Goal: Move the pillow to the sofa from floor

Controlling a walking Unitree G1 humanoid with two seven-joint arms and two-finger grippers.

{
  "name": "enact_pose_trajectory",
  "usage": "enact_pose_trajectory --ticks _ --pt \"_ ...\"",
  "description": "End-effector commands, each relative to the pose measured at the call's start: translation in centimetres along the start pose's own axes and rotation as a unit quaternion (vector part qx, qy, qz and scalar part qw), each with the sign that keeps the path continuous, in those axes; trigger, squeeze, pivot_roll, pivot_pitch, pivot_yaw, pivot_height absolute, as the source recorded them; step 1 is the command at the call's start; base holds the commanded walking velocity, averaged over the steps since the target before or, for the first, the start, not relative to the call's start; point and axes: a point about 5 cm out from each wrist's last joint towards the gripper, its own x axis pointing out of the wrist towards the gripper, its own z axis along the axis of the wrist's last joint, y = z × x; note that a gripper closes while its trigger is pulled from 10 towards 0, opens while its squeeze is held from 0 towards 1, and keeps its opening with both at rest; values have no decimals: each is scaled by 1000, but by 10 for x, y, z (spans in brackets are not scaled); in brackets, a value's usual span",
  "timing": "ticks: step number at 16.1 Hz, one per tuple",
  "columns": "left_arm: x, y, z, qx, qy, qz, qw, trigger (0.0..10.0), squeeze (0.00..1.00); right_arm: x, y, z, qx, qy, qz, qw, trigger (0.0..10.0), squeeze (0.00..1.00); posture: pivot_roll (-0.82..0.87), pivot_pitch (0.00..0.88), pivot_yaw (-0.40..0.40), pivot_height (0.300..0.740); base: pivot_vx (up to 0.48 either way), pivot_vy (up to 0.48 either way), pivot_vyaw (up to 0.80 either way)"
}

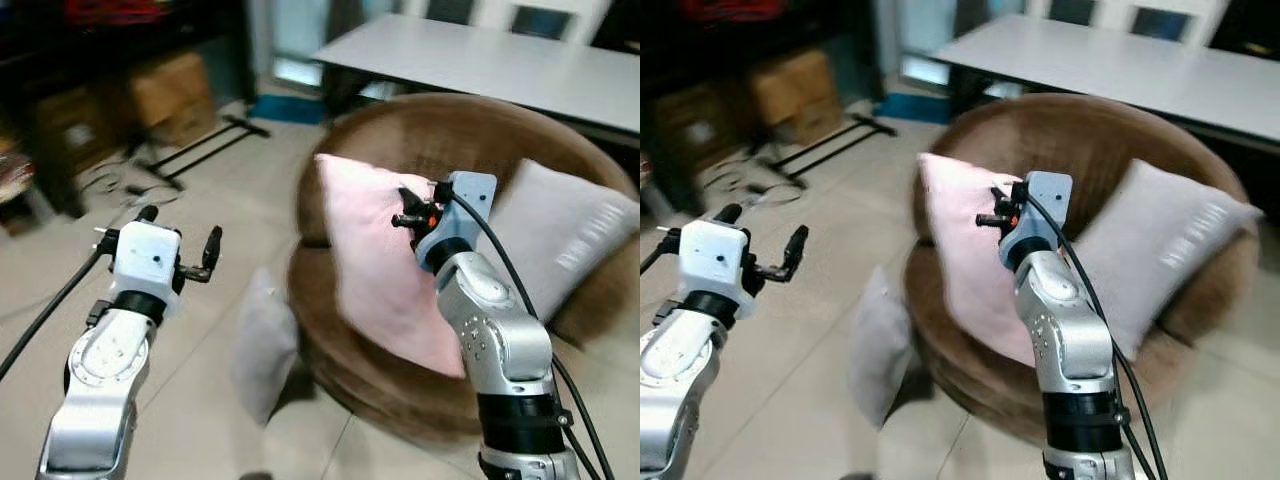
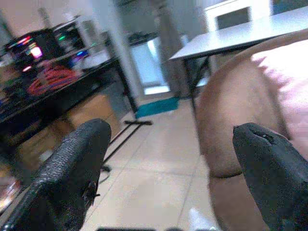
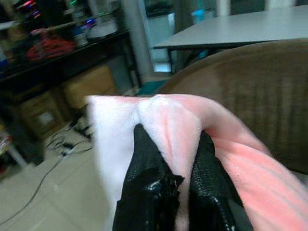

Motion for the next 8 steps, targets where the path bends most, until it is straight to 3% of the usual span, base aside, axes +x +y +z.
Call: enact_pose_trajectory --ticks 1,5,8 --pt "1 -5 6 -2 -14 -12 1000 10000 275 -2 -9 12 -8 -26 -13 1000 10000 0 13 0 24 740 270 0 -800" --pt "0 -6 5 -2 -14 -13 1000 10000 275 -1 -7 12 -10 -27 -6 1000 10000 0 14 0 22 740 269 0 -800" --pt "-1 -7 5 -3 -14 -12 1000 10000 275 -2 0 11 -17 -31 19 999 10000 0 18 0 18 740 270 0 -135"
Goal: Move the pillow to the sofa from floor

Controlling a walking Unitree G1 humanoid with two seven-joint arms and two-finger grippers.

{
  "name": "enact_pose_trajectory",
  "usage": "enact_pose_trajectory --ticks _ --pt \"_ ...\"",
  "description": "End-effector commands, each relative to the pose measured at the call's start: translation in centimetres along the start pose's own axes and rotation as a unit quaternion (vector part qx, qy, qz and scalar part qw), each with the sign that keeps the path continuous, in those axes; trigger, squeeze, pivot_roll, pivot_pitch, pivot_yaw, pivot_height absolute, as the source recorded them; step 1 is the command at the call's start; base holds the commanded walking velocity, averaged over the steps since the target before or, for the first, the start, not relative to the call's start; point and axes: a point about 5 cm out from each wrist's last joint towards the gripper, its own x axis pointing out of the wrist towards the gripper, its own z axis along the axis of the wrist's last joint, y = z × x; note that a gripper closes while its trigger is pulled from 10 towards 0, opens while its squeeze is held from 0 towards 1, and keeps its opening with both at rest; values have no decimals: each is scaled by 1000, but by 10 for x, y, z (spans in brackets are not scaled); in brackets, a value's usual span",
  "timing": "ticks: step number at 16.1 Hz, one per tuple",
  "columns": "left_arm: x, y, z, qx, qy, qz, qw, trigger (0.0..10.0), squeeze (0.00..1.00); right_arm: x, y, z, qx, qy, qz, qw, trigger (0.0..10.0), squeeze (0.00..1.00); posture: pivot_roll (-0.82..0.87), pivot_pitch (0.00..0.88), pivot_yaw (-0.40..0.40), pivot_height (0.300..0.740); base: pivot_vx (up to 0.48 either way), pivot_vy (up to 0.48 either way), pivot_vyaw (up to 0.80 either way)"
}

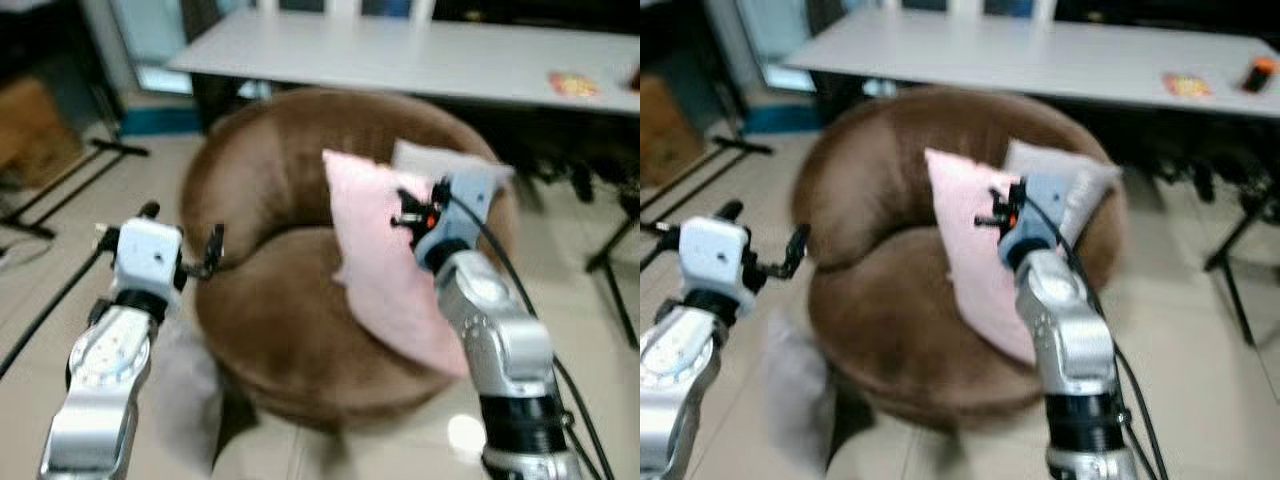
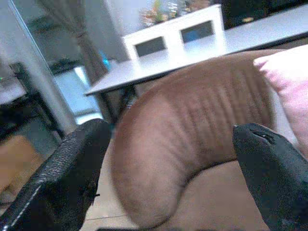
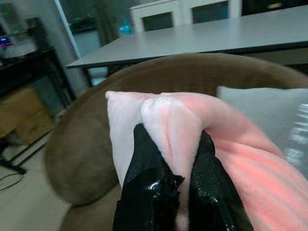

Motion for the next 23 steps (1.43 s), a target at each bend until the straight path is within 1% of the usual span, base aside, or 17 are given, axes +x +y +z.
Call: enact_pose_trajectory --ticks 1,2,3,6,9,12,23 --pt "-1 -1 2 4 -5 -4 1000 10000 275 0 4 13 -3 -32 13 999 10000 0 21 0 15 740 270 0 0" --pt "-2 -1 2 4 -5 -3 1000 10000 278 0 8 12 0 -29 26 999 10000 0 21 0 15 740 270 0 0" --pt "-3 -1 2 4 -5 -3 1000 10000 278 -1 10 12 1 -25 35 999 10000 0 24 0 12 740 270 0 800" --pt "-3 -1 2 3 -3 -4 1000 10000 278 -1 11 12 1 -26 39 999 10000 0 24 0 13 740 270 0 800" --pt "-3 -1 2 3 -3 -4 1000 10000 278 -1 11 13 9 -31 40 999 10000 0 25 0 13 740 270 0 0" --pt "-3 -1 2 1 -1 -7 1000 10000 278 0 11 14 1 -33 35 999 10000 0 22 0 13 740 268 0 0" --pt "-2 -4 1 -1 1 -13 1000 10000 275 1 12 11 -5 -23 37 999 10000 0 21 0 13 740 269 0 0"
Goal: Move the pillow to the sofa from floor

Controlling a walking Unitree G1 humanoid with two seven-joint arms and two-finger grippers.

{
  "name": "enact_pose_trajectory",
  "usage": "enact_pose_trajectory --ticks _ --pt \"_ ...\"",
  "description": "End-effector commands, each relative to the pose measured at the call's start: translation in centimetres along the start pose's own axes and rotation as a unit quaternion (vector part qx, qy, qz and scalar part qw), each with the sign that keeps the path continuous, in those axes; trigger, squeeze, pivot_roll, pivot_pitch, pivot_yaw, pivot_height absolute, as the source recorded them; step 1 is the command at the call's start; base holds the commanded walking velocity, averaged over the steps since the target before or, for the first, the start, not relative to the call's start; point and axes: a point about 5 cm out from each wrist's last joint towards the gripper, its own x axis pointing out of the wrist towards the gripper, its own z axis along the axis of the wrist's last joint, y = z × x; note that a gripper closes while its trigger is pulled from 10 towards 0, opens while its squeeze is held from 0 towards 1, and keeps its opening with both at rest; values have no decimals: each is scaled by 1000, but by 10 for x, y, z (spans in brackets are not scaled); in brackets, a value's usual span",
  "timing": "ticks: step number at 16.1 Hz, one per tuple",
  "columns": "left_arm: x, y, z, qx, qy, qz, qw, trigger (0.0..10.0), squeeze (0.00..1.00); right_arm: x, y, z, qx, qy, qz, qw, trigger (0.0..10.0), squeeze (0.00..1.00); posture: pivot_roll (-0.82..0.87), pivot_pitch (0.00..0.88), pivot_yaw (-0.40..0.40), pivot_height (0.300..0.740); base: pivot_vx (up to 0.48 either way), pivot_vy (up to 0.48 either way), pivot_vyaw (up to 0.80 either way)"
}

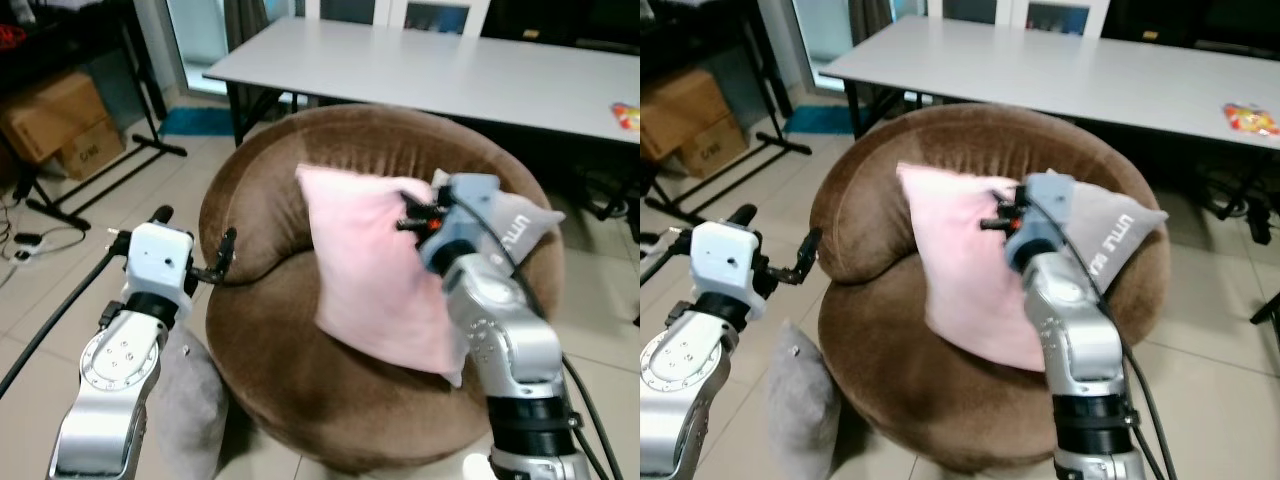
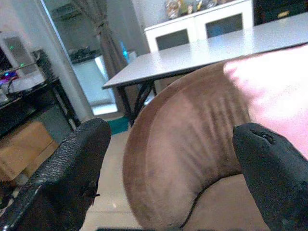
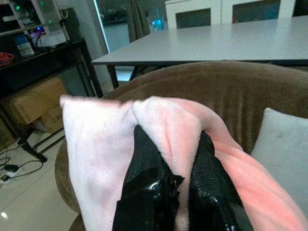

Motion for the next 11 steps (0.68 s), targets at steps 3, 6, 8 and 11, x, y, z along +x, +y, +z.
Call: enact_pose_trajectory --ticks 3,6,8,11 --pt "-7 -5 -12 30 34 -47 998 10000 251 4 17 7 -11 -9 38 999 10000 0 22 0 15 740 89 0 0" --pt "-17 -11 -20 50 59 -110 991 10000 251 9 29 2 -11 14 68 998 10000 0 25 0 16 740 0 0 0" --pt "-22 -10 -25 52 75 -139 986 10000 251 17 44 -3 6 47 101 994 10000 0 28 0 17 740 0 0 0" --pt "-29 -13 -28 55 94 -197 974 10000 247 38 64 -6 100 88 117 984 10000 0 37 0 13 740 0 0 0"
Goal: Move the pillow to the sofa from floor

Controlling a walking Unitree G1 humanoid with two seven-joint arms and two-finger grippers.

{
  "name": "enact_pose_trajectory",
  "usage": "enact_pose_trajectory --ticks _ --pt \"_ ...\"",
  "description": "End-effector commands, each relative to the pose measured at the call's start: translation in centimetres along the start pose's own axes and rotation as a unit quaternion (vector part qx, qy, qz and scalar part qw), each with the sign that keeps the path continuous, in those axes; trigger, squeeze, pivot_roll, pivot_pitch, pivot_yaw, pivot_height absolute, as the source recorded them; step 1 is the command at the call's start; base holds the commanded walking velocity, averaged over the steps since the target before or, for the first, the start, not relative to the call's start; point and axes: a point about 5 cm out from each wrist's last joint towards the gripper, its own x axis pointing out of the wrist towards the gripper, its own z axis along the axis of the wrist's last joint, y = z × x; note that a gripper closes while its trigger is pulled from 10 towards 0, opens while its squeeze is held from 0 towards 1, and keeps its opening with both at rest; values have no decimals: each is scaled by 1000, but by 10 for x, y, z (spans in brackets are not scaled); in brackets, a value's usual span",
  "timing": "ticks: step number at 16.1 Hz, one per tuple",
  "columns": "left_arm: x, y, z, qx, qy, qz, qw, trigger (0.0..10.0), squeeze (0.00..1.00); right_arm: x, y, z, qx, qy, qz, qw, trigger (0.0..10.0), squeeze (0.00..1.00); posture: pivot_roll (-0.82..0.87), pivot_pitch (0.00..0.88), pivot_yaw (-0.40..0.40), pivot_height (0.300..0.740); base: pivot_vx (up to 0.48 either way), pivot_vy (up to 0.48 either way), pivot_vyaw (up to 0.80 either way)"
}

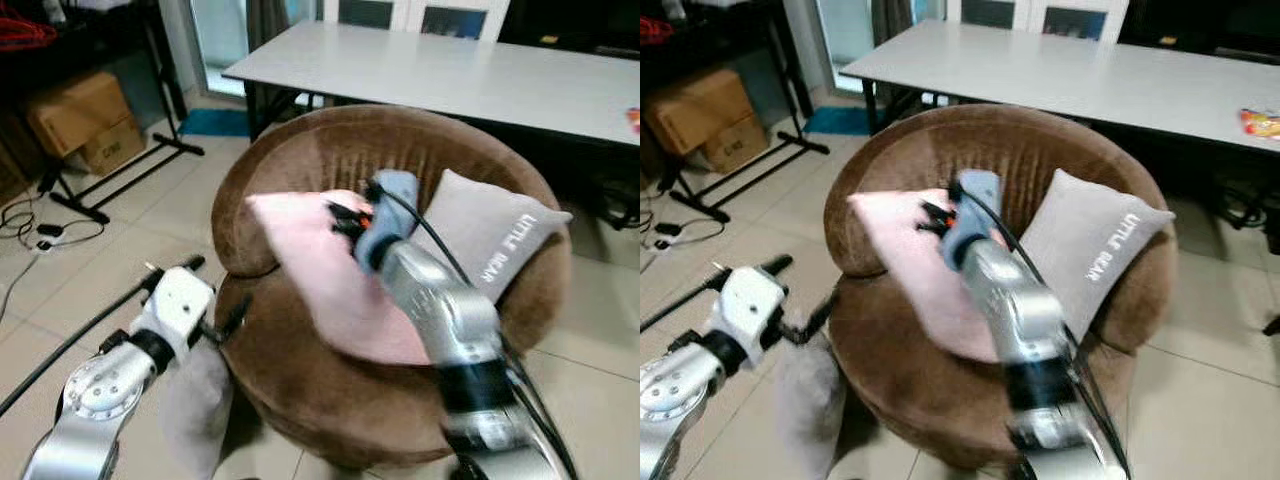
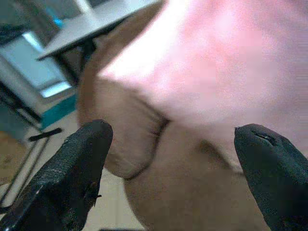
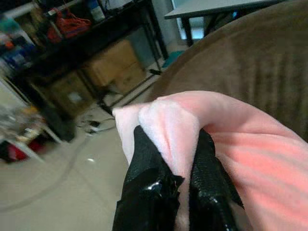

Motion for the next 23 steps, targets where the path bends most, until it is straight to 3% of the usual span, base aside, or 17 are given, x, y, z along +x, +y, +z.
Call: enact_pose_trajectory --ticks 1,3,5,7,10,11,13,15,16,17,18,21,23 --pt "-1 -2 2 5 1 -17 1000 10000 247 9 0 11 50 -13 -6 999 10000 0 37 0 13 740 0 0 0" --pt "0 -1 0 6 4 -23 1000 10000 251 21 -11 15 124 -13 -42 991 10000 0 37 0 13 740 0 0 0" --pt "-1 -1 0 8 6 -31 999 10000 255 29 -33 19 180 -32 -74 980 10000 0 45 0 10 740 0 0 0" --pt "0 0 0 12 6 -41 999 10000 255 30 -68 15 221 -38 -155 962 10000 0 45 0 10 740 0 0 0" --pt "0 0 1 7 6 -52 999 10000 259 20 -103 7 225 -33 -239 944 10000 0 45 0 10 740 0 0 0" --pt "-2 -2 -3 -7 14 -70 997 10000 251 14 -115 -6 217 -10 -265 939 10000 0 45 0 10 740 0 0 0" --pt "-2 -4 -5 -8 19 -78 997 10000 255 9 -121 -29 196 40 -285 938 10000 0 37 0 24 740 0 0 0" --pt "-2 -2 -4 -2 17 -77 997 10000 251 3 -128 -37 169 57 -313 933 10000 0 46 0 23 740 0 0 0" --pt "-1 0 -3 2 15 -73 997 10000 255 3 -130 -33 165 46 -313 934 10000 55 46 0 23 740 0 0 0" --pt "-2 1 -2 1 12 -71 997 10000 251 4 -131 -26 170 30 -308 936 10000 616 50 0 19 740 0 0 0" --pt "-3 1 -1 -6 9 -71 997 10000 255 5 -132 -16 180 6 -292 939 10000 1000 53 0 16 740 0 0 0" --pt "-6 -6 2 -55 3 -107 993 10000 251 0 -143 1 138 -17 -308 941 10000 1000 57 0 9 740 0 0 0" --pt "-7 -8 4 -65 -4 -124 990 10000 251 -4 -150 9 133 -34 -316 939 10000 1000 52 0 10 740 0 0 0"
